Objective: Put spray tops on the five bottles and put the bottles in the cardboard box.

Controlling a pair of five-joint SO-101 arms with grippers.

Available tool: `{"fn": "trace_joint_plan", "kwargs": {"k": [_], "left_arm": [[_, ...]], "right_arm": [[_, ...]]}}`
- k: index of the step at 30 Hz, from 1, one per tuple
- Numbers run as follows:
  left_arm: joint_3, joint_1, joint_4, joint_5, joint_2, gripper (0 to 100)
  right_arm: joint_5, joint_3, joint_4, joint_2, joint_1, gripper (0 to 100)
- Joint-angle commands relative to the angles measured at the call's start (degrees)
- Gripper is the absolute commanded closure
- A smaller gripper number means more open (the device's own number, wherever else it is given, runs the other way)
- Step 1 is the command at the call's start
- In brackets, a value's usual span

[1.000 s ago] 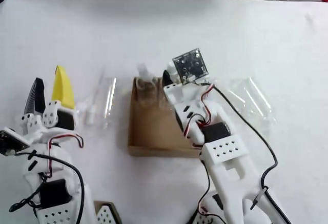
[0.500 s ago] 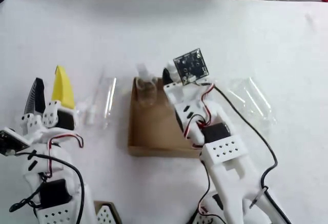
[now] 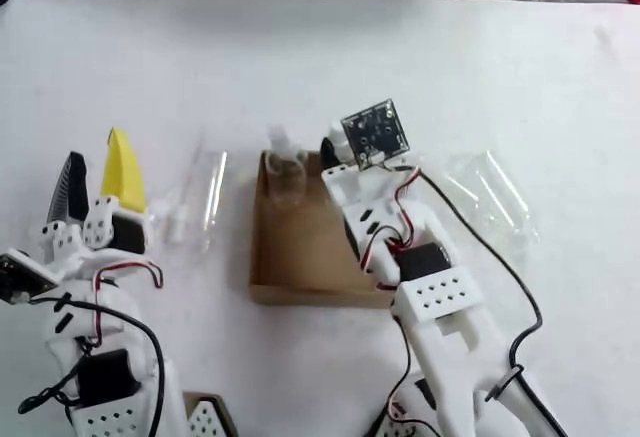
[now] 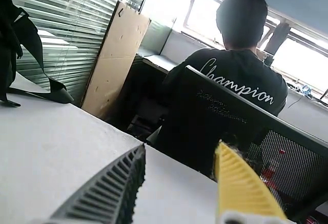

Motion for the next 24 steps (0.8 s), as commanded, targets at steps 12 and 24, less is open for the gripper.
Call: {"fn": "trace_joint_plan", "kwargs": {"k": [12,24], "left_arm": [[-0.26,0.57,-1.41,0.35,-0.75,79],[-0.26,0.57,-1.41,0.35,-0.75,79]], "right_arm": [[0.44,0.00,1.27,0.04,-0.48,78.9],[0.44,-0.09,1.36,-0.57,-1.10,79.0]]}}
